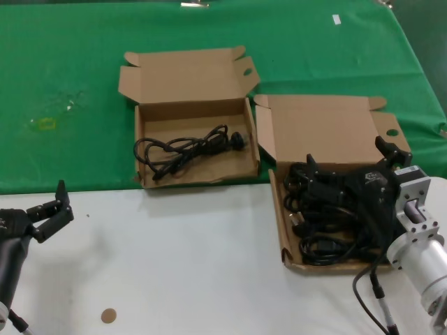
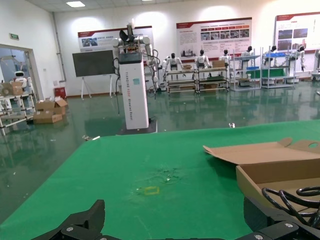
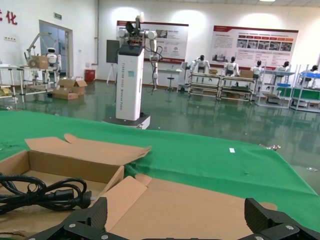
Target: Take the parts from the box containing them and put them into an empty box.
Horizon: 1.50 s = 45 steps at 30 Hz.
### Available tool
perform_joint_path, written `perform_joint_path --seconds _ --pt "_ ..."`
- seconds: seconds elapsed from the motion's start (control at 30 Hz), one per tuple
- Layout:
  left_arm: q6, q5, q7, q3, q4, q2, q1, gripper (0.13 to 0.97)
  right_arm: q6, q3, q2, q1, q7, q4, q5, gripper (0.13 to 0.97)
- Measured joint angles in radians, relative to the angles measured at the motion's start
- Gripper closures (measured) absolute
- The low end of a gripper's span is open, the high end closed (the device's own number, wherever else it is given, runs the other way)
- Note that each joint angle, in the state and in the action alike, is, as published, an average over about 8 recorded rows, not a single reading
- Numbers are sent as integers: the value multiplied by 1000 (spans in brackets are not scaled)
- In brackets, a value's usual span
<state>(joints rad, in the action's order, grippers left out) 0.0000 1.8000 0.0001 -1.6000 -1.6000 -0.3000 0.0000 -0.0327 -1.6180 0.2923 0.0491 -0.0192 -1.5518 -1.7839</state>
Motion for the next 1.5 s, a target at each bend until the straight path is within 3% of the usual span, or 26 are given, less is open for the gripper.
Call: perform_joint_path --seconds 1.5 --pt "0 0 0 0 0 0 0 132 0 0 0 0 0 0 0 129"
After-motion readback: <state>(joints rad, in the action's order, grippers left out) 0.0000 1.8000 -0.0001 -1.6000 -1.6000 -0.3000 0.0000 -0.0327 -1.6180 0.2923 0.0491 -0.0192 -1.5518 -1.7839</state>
